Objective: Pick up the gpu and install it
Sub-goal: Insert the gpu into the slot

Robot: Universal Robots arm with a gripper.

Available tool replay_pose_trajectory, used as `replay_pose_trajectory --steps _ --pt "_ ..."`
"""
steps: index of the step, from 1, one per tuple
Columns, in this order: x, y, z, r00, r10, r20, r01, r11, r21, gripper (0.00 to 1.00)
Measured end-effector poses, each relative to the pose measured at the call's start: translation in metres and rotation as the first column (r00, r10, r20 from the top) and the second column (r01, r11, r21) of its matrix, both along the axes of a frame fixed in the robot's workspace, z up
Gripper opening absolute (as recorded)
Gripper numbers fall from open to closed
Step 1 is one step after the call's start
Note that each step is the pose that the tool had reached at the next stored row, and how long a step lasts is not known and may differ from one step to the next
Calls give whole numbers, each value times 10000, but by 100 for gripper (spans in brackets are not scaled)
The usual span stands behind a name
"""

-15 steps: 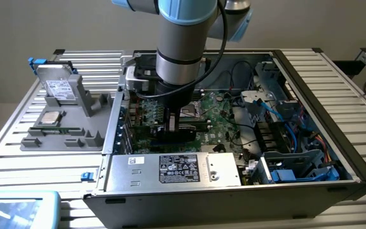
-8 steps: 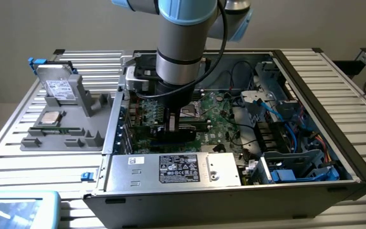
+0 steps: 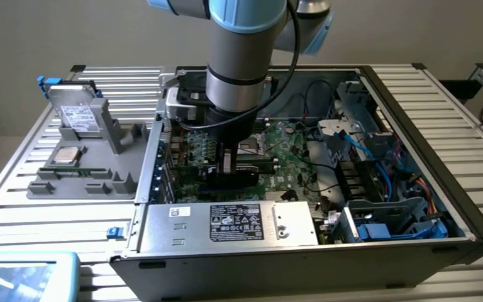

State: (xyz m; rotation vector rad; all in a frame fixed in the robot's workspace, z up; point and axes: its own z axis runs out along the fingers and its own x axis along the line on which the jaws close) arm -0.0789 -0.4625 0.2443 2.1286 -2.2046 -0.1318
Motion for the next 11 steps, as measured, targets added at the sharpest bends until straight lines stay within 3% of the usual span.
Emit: replay_pose_trajectory --steps 11 --pt "5 9 -3 10000 -30 -2 30 10000 -39 28"
